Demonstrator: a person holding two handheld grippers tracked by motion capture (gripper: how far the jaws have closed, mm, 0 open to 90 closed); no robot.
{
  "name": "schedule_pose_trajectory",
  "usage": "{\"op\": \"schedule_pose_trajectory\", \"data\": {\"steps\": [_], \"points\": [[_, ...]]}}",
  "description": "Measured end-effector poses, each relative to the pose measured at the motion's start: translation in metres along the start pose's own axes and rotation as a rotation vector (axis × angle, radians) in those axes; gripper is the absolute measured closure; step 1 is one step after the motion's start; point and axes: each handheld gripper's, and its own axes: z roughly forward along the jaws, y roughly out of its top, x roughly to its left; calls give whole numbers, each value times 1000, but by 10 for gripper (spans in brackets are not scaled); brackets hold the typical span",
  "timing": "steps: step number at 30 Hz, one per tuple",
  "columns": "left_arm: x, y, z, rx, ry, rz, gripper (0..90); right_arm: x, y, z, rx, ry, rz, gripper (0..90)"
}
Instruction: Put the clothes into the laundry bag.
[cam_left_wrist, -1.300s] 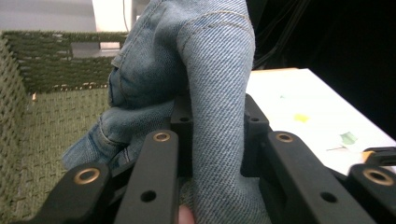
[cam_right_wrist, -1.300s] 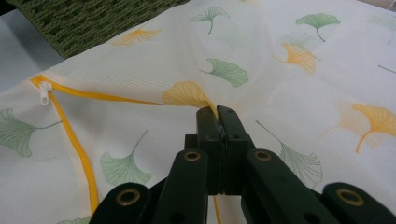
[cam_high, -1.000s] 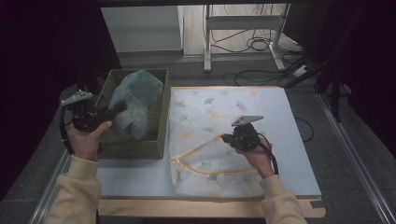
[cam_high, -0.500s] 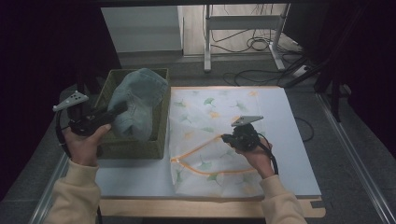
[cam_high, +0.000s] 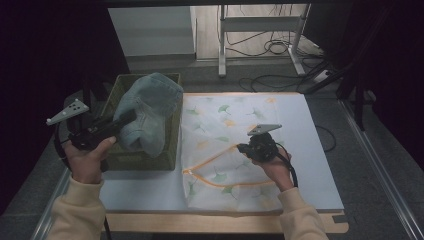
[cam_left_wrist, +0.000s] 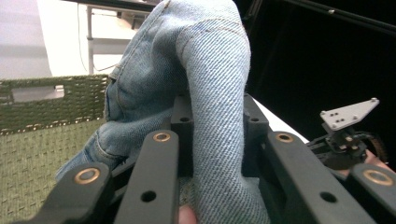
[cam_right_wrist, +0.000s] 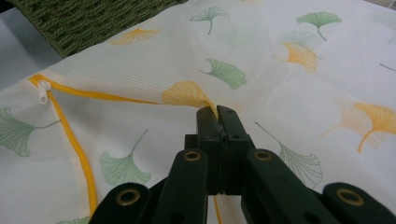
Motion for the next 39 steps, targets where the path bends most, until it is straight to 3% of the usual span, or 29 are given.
{"op": "schedule_pose_trajectory", "data": {"steps": [22,39], "points": [[-19,-3,-2,-7,-101,-8,737,1,0,0,-2,-3,-1,890],[-36,-14,5,30,-173,0,737,1,0,1,-3,-6,-4,890]]}}
